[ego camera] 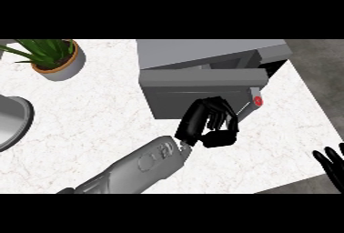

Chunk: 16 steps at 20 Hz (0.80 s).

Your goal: Pick up the milk, place it into the microwave and close the microwave

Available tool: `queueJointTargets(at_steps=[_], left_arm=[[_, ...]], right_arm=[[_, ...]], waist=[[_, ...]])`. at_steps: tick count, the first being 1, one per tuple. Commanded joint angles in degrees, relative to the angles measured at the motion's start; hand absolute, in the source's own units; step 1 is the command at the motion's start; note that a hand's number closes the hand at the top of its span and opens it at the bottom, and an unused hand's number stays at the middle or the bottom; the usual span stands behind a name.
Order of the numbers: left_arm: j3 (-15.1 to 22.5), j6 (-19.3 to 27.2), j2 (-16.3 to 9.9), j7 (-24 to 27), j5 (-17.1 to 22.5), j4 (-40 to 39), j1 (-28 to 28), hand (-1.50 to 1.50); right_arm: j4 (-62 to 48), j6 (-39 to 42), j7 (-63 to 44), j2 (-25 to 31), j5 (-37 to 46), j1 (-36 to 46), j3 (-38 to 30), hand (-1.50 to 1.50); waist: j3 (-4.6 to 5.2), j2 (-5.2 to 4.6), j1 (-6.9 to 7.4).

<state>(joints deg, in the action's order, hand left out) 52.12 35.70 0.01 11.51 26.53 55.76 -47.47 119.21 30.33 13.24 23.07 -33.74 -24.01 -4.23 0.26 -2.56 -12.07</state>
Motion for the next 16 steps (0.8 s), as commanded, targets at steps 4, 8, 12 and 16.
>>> queueJointTargets(at_steps=[4,8,12,16], left_arm=[[-3.85,-0.22,-0.01,2.68,6.96,-5.89,-6.55,1.5],[-6.2,-1.45,-0.01,4.81,10.39,-9.5,-8.62,1.5],[-6.28,-1.64,-0.01,6.76,13.43,-10.24,-7.96,1.5],[-6.88,-2.95,-0.01,8.04,15.94,-11.21,-8.6,1.5]], right_arm=[[2.39,-1.22,-3.08,2.29,-3.16,1.39,-1.53,-1.5],[3.32,-1.84,-4.26,2.46,-4.1,0.65,-1.39,-1.5],[3.11,-2.41,-4.59,2.48,-4.82,1.7,-1.68,-1.5],[2.91,-2.96,-5.3,3.58,-6.01,2.86,-3.27,-1.5]], waist=[[-0.03,-0.7,-1.4],[-0.05,-0.91,-2.02],[-0.09,-1.37,-2.24],[-0.12,-1.52,-1.99]])
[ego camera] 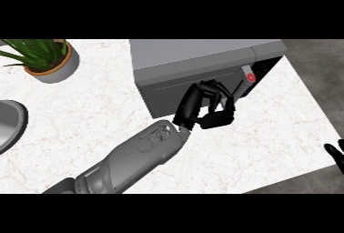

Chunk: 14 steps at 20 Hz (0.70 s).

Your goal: Pick up the milk, place it into the microwave and close the microwave

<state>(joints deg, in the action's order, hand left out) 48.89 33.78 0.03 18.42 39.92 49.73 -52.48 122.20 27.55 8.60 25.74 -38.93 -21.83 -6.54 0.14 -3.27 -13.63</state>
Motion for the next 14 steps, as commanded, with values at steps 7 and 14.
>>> queueJointTargets(at_steps=[7,14], left_arm=[[-4.86,0.73,-0.03,2.48,7.1,-6.39,-2.36,1.5],[-4.95,2.71,-0.03,7.13,8.2,-7.03,-2.94,1.5]], right_arm=[[1.15,-0.37,-1.53,1.12,-3.75,1.07,-0.72,-1.5],[2.9,1.22,-1.79,2.2,-5.28,1.8,-0.32,-1.5]], waist=[[-0.03,-1.09,-1.06],[-0.02,-1.07,-0.97]])
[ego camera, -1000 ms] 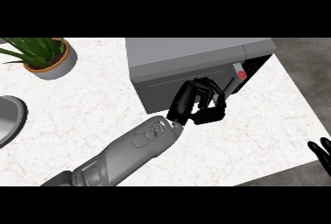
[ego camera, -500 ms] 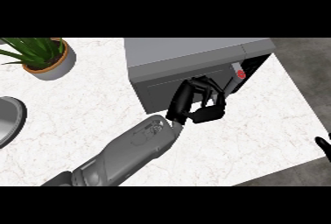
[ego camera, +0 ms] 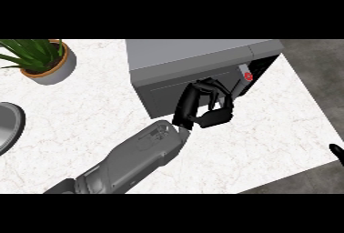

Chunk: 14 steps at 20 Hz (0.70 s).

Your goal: Pick up the milk, place it into the microwave and close the microwave

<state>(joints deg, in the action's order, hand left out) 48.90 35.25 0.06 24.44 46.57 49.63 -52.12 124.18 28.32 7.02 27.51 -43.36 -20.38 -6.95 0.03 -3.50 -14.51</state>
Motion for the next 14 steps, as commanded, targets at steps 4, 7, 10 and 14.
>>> queueJointTargets(at_steps=[4,7,10,14], left_arm=[[-4.28,1.06,-0.06,3.03,2.71,-6.58,-3.26,1.5],[-4.04,1.0,-0.06,4.12,3.4,-7.49,-2.73,1.5],[-4.23,1.45,-0.06,4.62,4.37,-7.34,-3.66,1.5],[-3.69,1.77,-0.06,6.07,5.13,-7.61,-3.26,1.5]], right_arm=[[0.63,1.77,-0.79,1.57,-1.93,0.38,0.25,-1.5],[1.94,1.62,-0.98,1.33,-3.01,0.45,0.95,-1.5],[1.84,1.92,-1.2,2.18,-3.39,0.94,0.23,-1.5],[2.45,2.19,-1.51,2.86,-4.49,1.24,-0.03,-1.5]], waist=[[0.04,-1.4,-0.76],[0.1,-1.38,-0.5],[0.04,-1.45,-0.79],[0.06,-1.64,-1.09]])
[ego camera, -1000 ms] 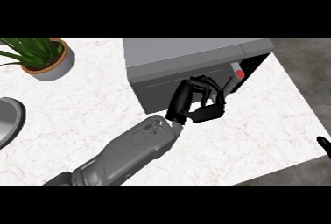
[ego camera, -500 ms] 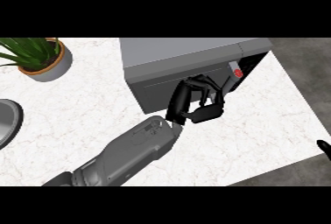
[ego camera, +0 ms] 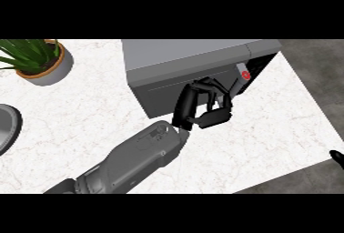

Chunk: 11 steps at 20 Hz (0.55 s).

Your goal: Pick up the milk, place it into the microwave and close the microwave

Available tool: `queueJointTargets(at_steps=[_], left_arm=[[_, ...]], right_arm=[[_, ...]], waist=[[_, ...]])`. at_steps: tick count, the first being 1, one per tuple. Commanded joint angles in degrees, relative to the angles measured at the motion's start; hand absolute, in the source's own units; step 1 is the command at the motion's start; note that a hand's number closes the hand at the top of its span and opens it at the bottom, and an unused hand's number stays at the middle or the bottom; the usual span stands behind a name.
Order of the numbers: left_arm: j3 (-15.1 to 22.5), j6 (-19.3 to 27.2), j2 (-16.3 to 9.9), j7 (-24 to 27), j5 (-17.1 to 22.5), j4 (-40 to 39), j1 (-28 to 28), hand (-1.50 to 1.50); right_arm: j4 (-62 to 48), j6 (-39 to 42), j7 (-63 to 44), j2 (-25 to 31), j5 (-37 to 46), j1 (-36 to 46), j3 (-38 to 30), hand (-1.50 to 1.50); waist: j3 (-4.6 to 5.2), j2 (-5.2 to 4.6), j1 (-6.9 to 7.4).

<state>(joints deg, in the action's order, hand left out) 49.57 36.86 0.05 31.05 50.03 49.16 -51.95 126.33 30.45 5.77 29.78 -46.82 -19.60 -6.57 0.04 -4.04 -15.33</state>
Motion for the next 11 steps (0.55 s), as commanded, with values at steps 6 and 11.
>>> queueJointTargets(at_steps=[6,11], left_arm=[[-3.96,0.6,-0.04,1.41,2.66,-7.23,-3.65,1.5],[-3.57,1.12,-0.04,2.62,3.89,-7.77,-3.08,1.5]], right_arm=[[1.24,-0.14,-0.93,0.96,-1.48,0.37,-0.07,-1.5],[1.97,0.08,-1.57,1.71,-2.47,0.09,-0.1,-1.5]], waist=[[0.07,-1.43,-1.13],[0.06,-1.22,-1.21]])
